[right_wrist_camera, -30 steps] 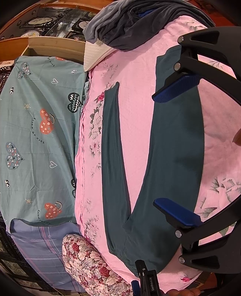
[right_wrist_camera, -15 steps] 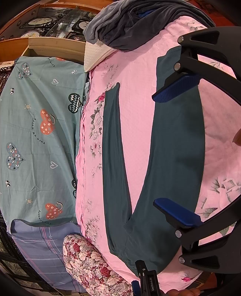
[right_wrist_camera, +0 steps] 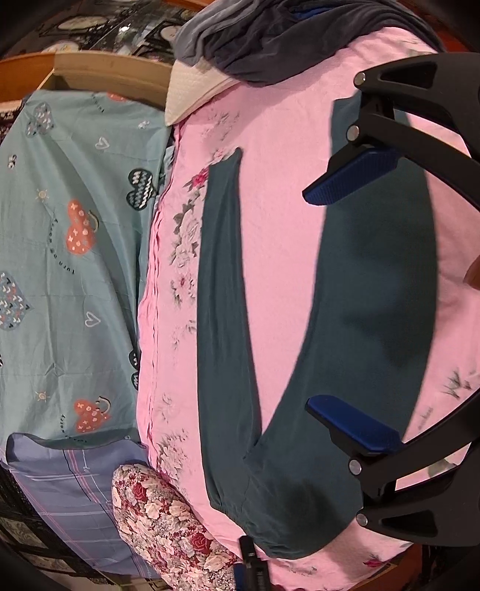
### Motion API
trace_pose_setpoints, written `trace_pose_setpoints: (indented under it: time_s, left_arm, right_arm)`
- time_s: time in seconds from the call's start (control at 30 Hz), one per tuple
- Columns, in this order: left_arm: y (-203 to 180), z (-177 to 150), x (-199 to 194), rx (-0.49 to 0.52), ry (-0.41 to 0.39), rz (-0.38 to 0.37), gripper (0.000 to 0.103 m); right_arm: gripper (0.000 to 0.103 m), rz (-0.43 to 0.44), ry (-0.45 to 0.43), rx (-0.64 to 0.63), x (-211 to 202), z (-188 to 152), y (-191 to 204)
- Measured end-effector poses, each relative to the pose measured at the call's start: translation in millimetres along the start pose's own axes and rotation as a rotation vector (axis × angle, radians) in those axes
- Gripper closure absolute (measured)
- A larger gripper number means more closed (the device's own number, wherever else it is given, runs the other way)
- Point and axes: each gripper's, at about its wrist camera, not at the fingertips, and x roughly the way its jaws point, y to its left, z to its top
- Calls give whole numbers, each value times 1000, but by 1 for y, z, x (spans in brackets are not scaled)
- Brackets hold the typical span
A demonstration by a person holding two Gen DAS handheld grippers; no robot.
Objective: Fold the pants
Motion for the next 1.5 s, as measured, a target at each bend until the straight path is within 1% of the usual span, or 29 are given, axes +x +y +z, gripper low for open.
trace_pose_setpoints:
  time_s: [0.07, 0.13, 0.17, 0.23, 0.3, 0.43, 0.47, 0.5, 0.53, 0.57, 0.6, 0.63, 0.67, 0.73, 0.77, 0.8, 0.83, 0.87, 0.9, 0.93, 0.97, 1.0, 1.07, 1.13, 1.23, 1.33, 1.5]
  left_arm:
    - [21, 21, 23, 9, 23, 12, 2]
    - [33, 37, 48, 38, 53, 55, 2]
    - [38, 47, 67, 67, 84, 70, 2]
    - [47, 57, 95, 83, 131, 87, 2]
    - [55, 67, 118, 83, 164, 67, 2]
    - [69, 80, 158, 66, 201, 64, 2]
    - [72, 83, 168, 63, 214, 68, 2]
    - [72, 85, 174, 67, 218, 68, 3]
    - [72, 85, 178, 73, 219, 71, 6]
    - [71, 85, 182, 86, 223, 78, 8]
    - [69, 84, 187, 107, 233, 84, 16]
    - [68, 82, 192, 121, 245, 76, 24]
    - [69, 82, 192, 116, 234, 53, 28]
    - [73, 81, 191, 96, 224, -12, 42]
    - [75, 80, 191, 93, 221, -45, 45]
    - [74, 79, 191, 100, 222, -48, 46]
    - [72, 79, 191, 113, 221, -49, 48]
    - [71, 79, 191, 124, 219, -52, 51]
    - [68, 79, 190, 136, 219, -65, 60]
    - [65, 79, 189, 143, 224, -72, 69]
    - [61, 80, 187, 157, 224, -64, 71]
    - [57, 81, 186, 175, 223, -54, 74]
    - [53, 82, 184, 198, 220, -39, 77]
    - [57, 83, 182, 182, 214, -37, 78]
    - [63, 89, 169, 150, 177, -34, 79]
    - [62, 94, 147, 145, 134, -28, 80]
    - [54, 90, 98, 161, 54, -28, 79]
  right_arm:
    - [1, 40, 23, -27, 18, 18, -2]
    - [1, 72, 71, -52, 41, 40, -2]
    - [1, 90, 96, -65, 56, 53, 0]
    - [1, 131, 130, -98, 82, 77, 7]
    - [1, 171, 153, -156, 110, 103, 20]
    - [1, 214, 171, -284, 173, 140, 51]
    - [2, 227, 173, -301, 187, 145, 55]
    - [8, 239, 184, -320, 206, 151, 61]
    - [11, 236, 200, -333, 220, 154, 65]
    - [17, 240, 225, -360, 238, 156, 70]
    - [21, 240, 238, -391, 252, 157, 75]
    - [22, 235, 244, -421, 262, 156, 79]
    - [23, 236, 256, -449, 274, 154, 83]
    - [23, 280, 295, -476, 289, 150, 86]
    - [23, 302, 312, -502, 296, 147, 90]
    - [23, 318, 315, -526, 298, 143, 92]
    - [25, 337, 294, -537, 297, 143, 94]
    - [39, 378, 303, -533, 298, 143, 92]
    - [59, 443, 330, -505, 301, 146, 90]
    - [70, 480, 348, -472, 302, 149, 88]
    - [91, 488, 352, -470, 302, 151, 87]
    - [94, 502, 362, -469, 301, 152, 89]
    - [97, 478, 349, -503, 294, 149, 94]
    - [98, 466, 338, -501, 289, 150, 94]
    - [98, 452, 276, -468, 275, 157, 90]
    - [99, 454, 200, -452, 246, 165, 84]
    - [99, 496, 80, -439, 175, 162, 72]
